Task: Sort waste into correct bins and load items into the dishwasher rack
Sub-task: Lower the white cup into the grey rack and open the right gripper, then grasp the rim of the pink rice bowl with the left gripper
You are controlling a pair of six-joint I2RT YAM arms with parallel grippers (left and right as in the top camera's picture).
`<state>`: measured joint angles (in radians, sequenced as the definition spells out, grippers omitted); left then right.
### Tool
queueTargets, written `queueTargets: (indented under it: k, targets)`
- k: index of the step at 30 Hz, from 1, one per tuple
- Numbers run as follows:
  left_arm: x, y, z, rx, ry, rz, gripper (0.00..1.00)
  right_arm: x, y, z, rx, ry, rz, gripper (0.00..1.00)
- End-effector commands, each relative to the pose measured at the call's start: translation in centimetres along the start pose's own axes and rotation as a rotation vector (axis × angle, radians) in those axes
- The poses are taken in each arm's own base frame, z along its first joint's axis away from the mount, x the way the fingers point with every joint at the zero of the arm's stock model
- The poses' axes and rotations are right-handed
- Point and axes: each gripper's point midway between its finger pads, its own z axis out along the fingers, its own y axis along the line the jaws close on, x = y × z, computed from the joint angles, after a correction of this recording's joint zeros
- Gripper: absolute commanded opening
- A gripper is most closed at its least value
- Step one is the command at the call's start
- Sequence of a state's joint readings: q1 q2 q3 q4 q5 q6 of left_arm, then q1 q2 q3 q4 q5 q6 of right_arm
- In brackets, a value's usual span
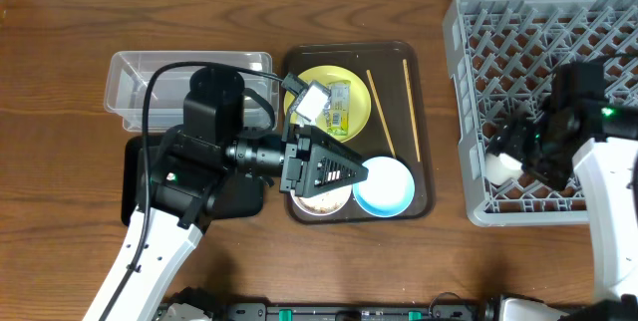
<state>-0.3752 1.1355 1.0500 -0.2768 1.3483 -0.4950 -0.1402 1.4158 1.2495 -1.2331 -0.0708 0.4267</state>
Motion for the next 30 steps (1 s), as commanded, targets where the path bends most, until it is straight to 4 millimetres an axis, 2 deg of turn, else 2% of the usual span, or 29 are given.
queueTargets:
  k: [1,5,9,13,17,20,23,26,30]
  targets:
    - [-0.1,1.0,-0.1,-0.074,-0.03,0.033,0.59,-0.8,1.0,-2.8,-0.056,-0.049,-0.043,0.87]
    - [1.3,5.1,0.3,-0.299,-0.026,-0.001,0.59,0.3,3.1,-5.0,-0.198,-0.062,-0.128,0.88]
    - [4.2,11.7,-1.2,-0.756,0.015,-0.046,0.59,1.5,4.4,-7.4,-0.306,-0.105,-0.158,0.9]
    - [6.0,15.5,-1.9,-1.056,0.097,0.011,0.59,3.1,5.9,-9.9,-0.431,-0.147,-0.26,0.91]
    - [7.4,18.1,-0.6,-1.148,0.172,0.008,0.59,5.0,7.1,-11.8,-0.541,-0.169,-0.371,0.91]
    - [8.0,20.5,0.3,-1.187,0.197,-0.047,0.57,6.2,6.7,-12.6,-0.55,-0.175,-0.387,0.91]
    - [7.8,22.4,1.4,-1.188,0.191,-0.063,0.53,7.1,6.4,-13.0,-0.55,-0.181,-0.404,0.91]
    - [7.2,23.1,2.4,-1.172,0.147,-0.092,0.53,7.6,6.1,-13.2,-0.546,-0.188,-0.43,0.91]
    - [6.5,22.6,3.7,-1.121,0.127,-0.068,0.53,8.0,5.9,-13.2,-0.542,-0.181,-0.431,0.92]
